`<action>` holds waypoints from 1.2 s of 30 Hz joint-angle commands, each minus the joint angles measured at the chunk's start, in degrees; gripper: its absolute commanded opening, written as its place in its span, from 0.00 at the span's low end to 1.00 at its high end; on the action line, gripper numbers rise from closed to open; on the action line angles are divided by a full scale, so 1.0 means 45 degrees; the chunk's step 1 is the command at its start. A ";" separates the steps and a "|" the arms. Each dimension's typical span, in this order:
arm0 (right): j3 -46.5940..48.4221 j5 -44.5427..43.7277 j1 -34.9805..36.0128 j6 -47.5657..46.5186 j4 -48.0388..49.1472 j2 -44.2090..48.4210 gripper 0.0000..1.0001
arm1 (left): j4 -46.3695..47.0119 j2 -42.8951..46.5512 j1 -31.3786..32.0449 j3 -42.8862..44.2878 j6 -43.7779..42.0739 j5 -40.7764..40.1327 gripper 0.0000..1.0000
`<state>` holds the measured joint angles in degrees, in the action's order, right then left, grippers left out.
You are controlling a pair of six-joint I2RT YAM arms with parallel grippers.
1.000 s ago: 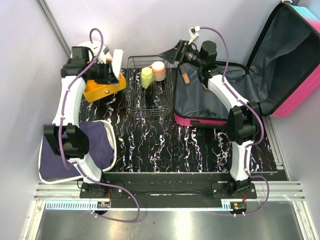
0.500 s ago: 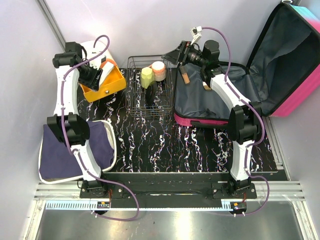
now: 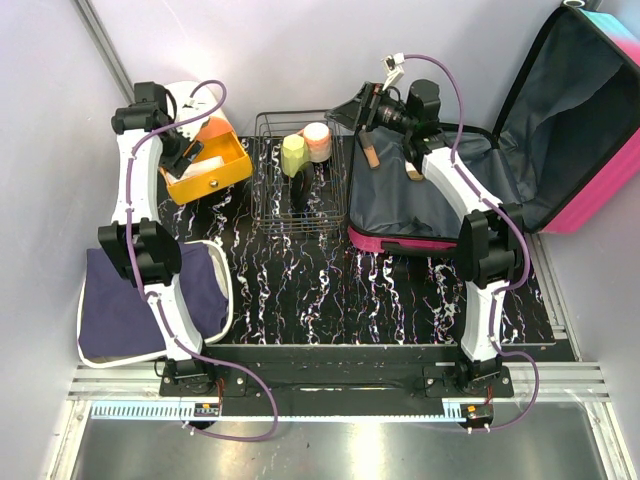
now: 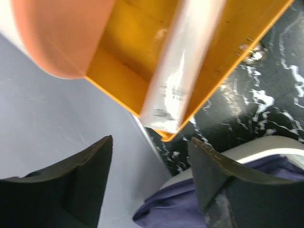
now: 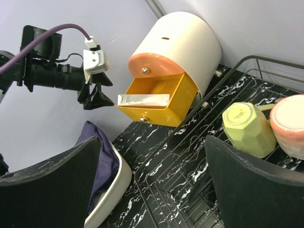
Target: Open, take out, and arrange the luggage
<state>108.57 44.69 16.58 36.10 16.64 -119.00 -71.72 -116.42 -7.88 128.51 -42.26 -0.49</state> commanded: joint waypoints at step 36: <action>0.7180 -0.4501 -0.1223 -1.1596 -0.6610 -0.7460 0.72 | 0.4728 0.3372 0.0345 -0.1897 0.5348 0.5284 0.93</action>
<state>135.72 23.55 10.81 -14.83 -18.81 -149.12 -53.06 -101.62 -6.07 120.18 -20.58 20.91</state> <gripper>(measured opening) 0.735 0.929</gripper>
